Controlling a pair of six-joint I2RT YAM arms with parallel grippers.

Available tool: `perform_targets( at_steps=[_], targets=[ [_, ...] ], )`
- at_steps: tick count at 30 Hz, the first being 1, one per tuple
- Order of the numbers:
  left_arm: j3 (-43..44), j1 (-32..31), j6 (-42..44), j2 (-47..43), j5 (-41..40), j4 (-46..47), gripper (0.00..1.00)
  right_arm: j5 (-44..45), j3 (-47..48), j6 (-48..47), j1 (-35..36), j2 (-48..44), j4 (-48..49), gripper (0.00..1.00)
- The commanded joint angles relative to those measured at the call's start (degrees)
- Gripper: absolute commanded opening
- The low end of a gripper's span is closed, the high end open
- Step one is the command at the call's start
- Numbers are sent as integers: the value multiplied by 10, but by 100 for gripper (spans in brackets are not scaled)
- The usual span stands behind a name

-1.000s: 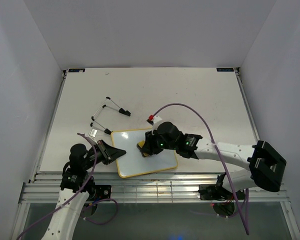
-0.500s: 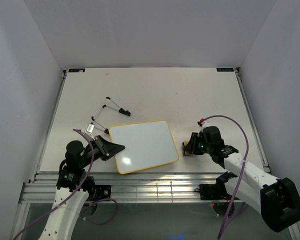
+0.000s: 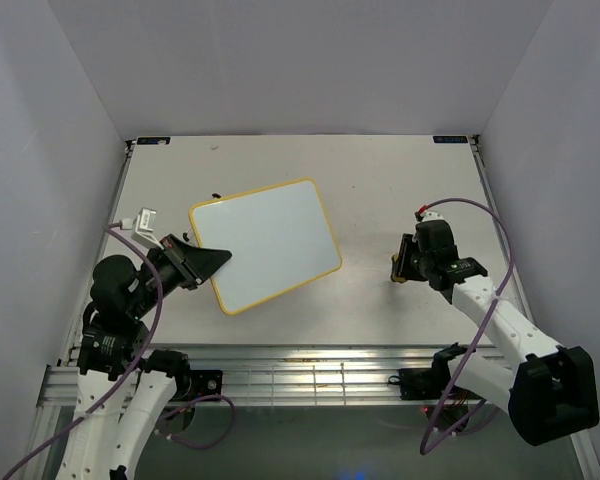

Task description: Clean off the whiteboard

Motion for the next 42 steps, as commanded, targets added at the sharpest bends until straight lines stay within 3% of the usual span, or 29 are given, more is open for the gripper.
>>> perform_targets(
  at_steps=[1,8,10,12,15,18,24,27,30,34,38,42],
  targets=[
    [64,-1,49,32,-34,25,0,65,22,-13,-3,32,-36,20],
    [114,-2,119,71,-85,101,0,51,13,-10,-3,92,-17,39],
    [124,-1,133,100,-89,113,0,48,14,-8,-3,95,-18,54],
    [122,-1,140,118,-85,133,0,42,17,-8,-3,87,-19,61],
    [94,-2,150,135,-91,202,0,36,22,-9,-3,76,-22,82],
    [76,-2,166,146,-123,252,0,28,29,-14,-3,69,-37,91],
    [18,0,240,131,-181,367,0,-14,18,-15,-3,-24,-57,93],
    [-19,0,304,115,-219,400,0,-76,11,-31,-3,-85,-52,98],
    [-71,0,340,102,-241,459,0,-139,0,-43,-3,-120,-31,96],
    [-165,2,362,73,-200,611,0,-180,-3,-47,-3,-131,-34,95],
    [-191,26,358,100,-161,635,0,-208,-8,-55,-3,-146,-43,90],
    [-237,145,274,116,-76,696,0,-214,-7,-65,-3,-177,-60,90]
  ],
)
